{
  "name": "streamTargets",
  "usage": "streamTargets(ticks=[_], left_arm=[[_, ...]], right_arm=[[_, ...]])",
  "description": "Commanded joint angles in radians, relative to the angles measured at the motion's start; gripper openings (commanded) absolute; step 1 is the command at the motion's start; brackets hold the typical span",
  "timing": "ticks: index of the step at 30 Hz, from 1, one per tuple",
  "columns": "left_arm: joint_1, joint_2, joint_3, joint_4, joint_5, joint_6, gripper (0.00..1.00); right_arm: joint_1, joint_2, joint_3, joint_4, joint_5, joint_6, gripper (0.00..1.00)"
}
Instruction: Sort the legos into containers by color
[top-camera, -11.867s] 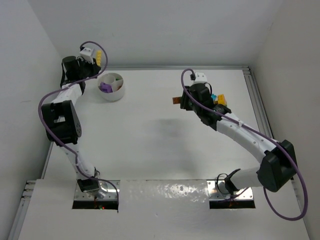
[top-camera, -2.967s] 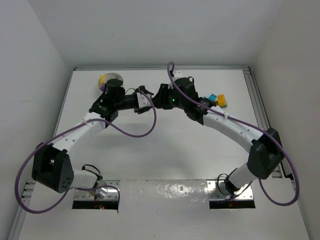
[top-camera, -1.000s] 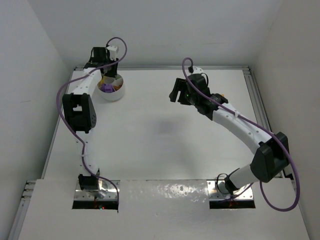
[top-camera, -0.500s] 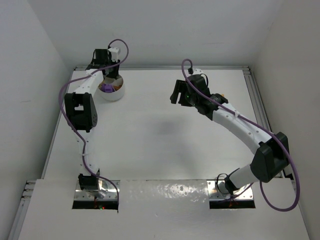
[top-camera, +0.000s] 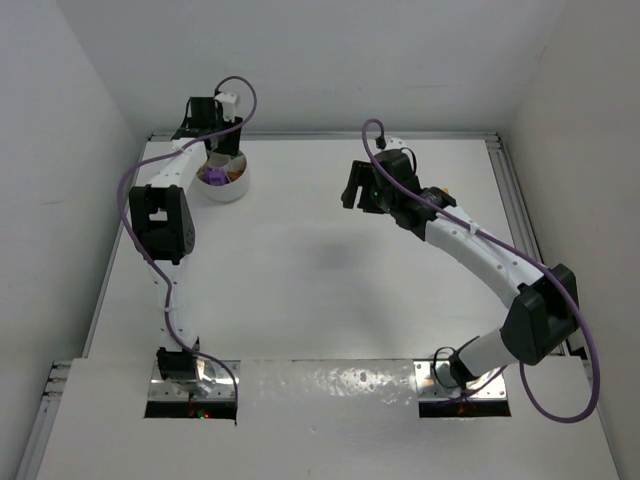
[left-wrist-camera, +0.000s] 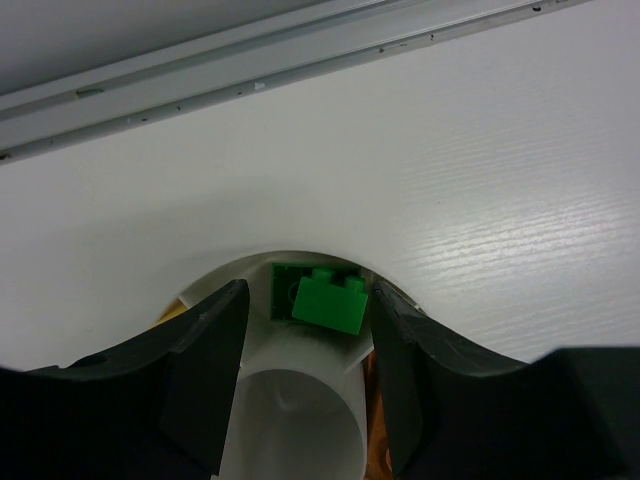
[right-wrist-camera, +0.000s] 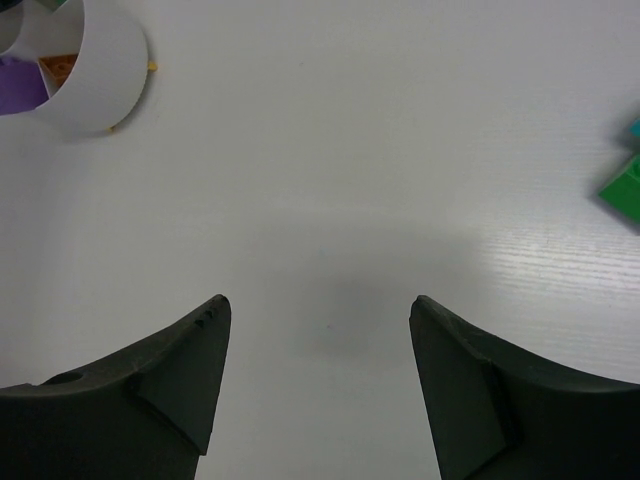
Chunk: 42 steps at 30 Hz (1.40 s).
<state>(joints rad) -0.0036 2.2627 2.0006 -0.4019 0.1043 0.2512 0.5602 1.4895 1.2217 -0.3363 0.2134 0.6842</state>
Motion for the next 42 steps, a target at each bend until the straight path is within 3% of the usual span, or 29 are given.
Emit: streamTargets(ticks=[1, 5, 6, 7, 9, 11, 12, 15, 16, 20, 23, 30, 42], left_arm=[[0.002, -0.042, 0.000, 0.041, -0.015, -0.015, 0.50], [0.002, -0.061, 0.047, 0.043, 0.014, -0.038, 0.50], [0.002, -0.078, 0.056, 0.043, 0.021, -0.050, 0.50], [0.002, -0.090, 0.070, 0.044, 0.040, -0.056, 0.50], [0.002, -0.132, 0.073, 0.044, 0.060, -0.073, 0.50], [0.002, -0.184, 0.060, 0.035, 0.103, -0.082, 0.50], [0.002, -0.199, 0.043, 0.026, 0.141, -0.084, 0.50], [0.002, -0.268, 0.006, -0.026, 0.196, -0.084, 0.50], [0.002, -0.284, -0.020, -0.041, 0.221, -0.082, 0.50], [0.002, -0.356, -0.081, -0.152, 0.268, -0.052, 0.50], [0.001, -0.411, -0.149, -0.175, 0.287, -0.044, 0.50], [0.001, -0.456, -0.189, -0.199, 0.276, -0.035, 0.50], [0.001, -0.460, -0.183, -0.203, 0.279, -0.058, 0.50]], right_arm=[[-0.002, -0.025, 0.021, 0.017, 0.026, -0.015, 0.71], [-0.019, -0.011, 0.053, -0.047, 0.072, -0.063, 0.65], [-0.035, -0.003, 0.065, -0.075, 0.098, -0.071, 0.58], [-0.086, 0.014, 0.077, -0.130, 0.101, -0.071, 0.38], [-0.159, 0.023, 0.088, -0.162, 0.046, -0.064, 0.27], [-0.259, 0.043, 0.102, -0.202, 0.008, -0.090, 0.40], [-0.296, 0.052, 0.114, -0.237, 0.035, -0.112, 0.57], [-0.332, 0.118, 0.166, -0.299, 0.143, -0.196, 0.70], [-0.342, 0.136, 0.183, -0.319, 0.161, -0.207, 0.70], [-0.446, 0.193, 0.187, -0.333, 0.178, -0.230, 0.45], [-0.480, 0.236, 0.186, -0.280, 0.202, -0.332, 0.58], [-0.480, 0.350, 0.216, -0.267, 0.205, -0.515, 0.70], [-0.494, 0.540, 0.312, -0.153, 0.244, -0.629, 0.62]])
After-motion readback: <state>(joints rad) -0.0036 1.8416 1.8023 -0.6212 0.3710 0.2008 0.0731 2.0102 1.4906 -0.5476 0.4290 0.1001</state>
